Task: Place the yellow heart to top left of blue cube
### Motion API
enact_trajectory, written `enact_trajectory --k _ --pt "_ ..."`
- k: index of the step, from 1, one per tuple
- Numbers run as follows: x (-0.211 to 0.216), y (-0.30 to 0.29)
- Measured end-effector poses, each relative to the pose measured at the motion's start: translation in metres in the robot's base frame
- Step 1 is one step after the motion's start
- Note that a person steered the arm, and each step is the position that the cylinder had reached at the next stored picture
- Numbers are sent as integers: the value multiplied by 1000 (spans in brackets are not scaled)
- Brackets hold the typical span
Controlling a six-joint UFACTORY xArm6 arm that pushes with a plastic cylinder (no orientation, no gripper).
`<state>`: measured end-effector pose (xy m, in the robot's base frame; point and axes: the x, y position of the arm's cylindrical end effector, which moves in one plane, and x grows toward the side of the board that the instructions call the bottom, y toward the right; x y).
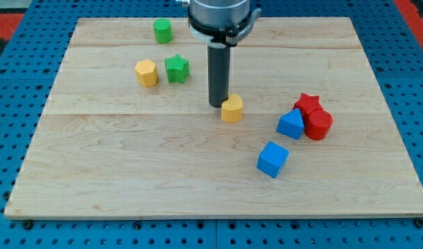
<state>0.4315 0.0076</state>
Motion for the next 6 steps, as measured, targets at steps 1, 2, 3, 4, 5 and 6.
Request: enact_trajectory --k 1,2,3,4,5,6 --pt "-19 -5" --pt "-43 -1" --pt "-42 5" --pt "-18 10" --pt "3 20" --pt "5 21"
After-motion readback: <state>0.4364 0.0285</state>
